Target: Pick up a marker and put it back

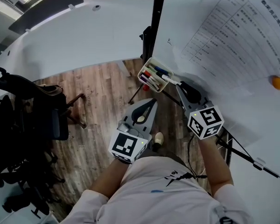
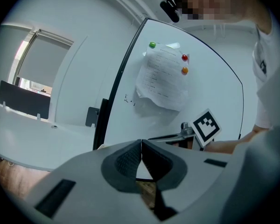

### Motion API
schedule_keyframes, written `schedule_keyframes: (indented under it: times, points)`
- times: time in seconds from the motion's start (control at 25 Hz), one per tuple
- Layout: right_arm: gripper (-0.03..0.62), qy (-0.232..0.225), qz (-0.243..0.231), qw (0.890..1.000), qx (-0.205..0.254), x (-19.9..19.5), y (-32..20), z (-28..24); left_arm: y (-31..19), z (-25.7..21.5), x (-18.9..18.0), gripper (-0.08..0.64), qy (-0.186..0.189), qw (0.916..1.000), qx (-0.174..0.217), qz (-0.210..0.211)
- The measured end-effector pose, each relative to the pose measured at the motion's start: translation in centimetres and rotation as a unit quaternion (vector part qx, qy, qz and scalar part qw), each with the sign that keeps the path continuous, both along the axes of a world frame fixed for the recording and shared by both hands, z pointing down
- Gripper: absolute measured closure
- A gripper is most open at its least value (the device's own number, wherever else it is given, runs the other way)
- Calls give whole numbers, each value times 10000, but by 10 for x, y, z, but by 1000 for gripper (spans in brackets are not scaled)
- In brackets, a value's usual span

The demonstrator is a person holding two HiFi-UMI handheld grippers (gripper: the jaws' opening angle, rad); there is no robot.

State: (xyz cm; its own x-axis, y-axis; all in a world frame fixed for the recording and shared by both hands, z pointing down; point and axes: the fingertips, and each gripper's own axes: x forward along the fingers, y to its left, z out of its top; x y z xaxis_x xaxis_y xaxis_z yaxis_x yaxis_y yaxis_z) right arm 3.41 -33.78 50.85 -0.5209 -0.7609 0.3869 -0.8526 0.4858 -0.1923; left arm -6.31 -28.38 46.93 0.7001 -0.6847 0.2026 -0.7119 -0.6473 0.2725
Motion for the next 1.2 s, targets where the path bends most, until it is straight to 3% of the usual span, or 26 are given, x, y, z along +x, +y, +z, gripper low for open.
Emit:
schedule_keyframes:
  times: [0.8, 1.2]
  points:
    - [517, -993, -282, 9915, 790, 27, 86, -117, 79, -78, 35, 548, 61, 9968, 774, -164]
    - [517, -1103, -468, 9864, 1123, 36, 127, -148, 118, -107, 48, 549, 35, 9934, 1130, -190]
